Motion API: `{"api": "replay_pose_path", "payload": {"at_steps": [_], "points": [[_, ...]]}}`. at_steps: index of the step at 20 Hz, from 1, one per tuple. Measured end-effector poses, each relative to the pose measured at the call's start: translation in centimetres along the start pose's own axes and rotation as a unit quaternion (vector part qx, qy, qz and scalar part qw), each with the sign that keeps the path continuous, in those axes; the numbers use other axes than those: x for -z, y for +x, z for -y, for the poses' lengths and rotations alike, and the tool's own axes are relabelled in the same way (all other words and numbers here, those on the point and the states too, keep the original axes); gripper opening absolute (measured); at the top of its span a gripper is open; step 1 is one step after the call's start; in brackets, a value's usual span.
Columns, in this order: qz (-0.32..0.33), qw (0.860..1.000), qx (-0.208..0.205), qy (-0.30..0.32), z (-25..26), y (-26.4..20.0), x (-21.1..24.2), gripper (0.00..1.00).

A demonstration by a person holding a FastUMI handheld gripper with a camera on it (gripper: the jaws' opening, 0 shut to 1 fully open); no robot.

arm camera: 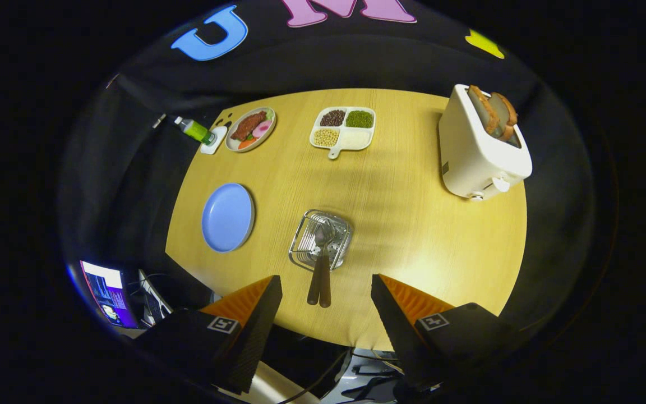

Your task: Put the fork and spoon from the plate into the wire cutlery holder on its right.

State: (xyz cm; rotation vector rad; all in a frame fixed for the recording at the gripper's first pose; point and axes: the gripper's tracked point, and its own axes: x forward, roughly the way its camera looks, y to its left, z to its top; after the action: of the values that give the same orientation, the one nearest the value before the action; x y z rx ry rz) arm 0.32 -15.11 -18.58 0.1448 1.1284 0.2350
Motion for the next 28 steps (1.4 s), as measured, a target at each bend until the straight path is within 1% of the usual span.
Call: {"api": "replay_pose_path", "payload": {"at_steps": [2,5,7,9,11,15,18,20,21,23,26,27,28], "points": [[0.029,1.0,0.005,-0.007,-0.4,-1.7,-0.1,0.99],[0.103,0.995,0.006,0.003,-2.4,-4.6,-2.2,0.99],[0.162,0.987,0.021,-0.002,-3.0,-7.0,-3.8,0.99],[0.216,0.976,0.039,-0.006,-4.0,-9.6,-5.2,0.99],[0.273,0.961,0.053,-0.002,-5.1,-12.1,-6.4,0.99],[0.378,0.923,0.075,0.018,-7.3,-17.9,-8.4,0.99],[0.447,0.889,0.1,0.008,-8.7,-21.8,-9.4,0.99],[0.48,0.87,0.116,-0.005,-9.8,-24.2,-9.6,0.99],[0.491,0.863,0.117,-0.012,-10.5,-24.7,-9.6,0.99],[0.502,0.857,0.116,-0.026,-12.2,-24.9,-9.4,0.99],[0.515,0.844,0.144,-0.04,-12.3,-24.4,-9.1,1.0],[0.52,0.841,0.142,-0.043,-13.0,-24.4,-9.2,1.0],[0.526,0.839,0.132,-0.048,-13.7,-24.3,-9.1,1.0]]}}
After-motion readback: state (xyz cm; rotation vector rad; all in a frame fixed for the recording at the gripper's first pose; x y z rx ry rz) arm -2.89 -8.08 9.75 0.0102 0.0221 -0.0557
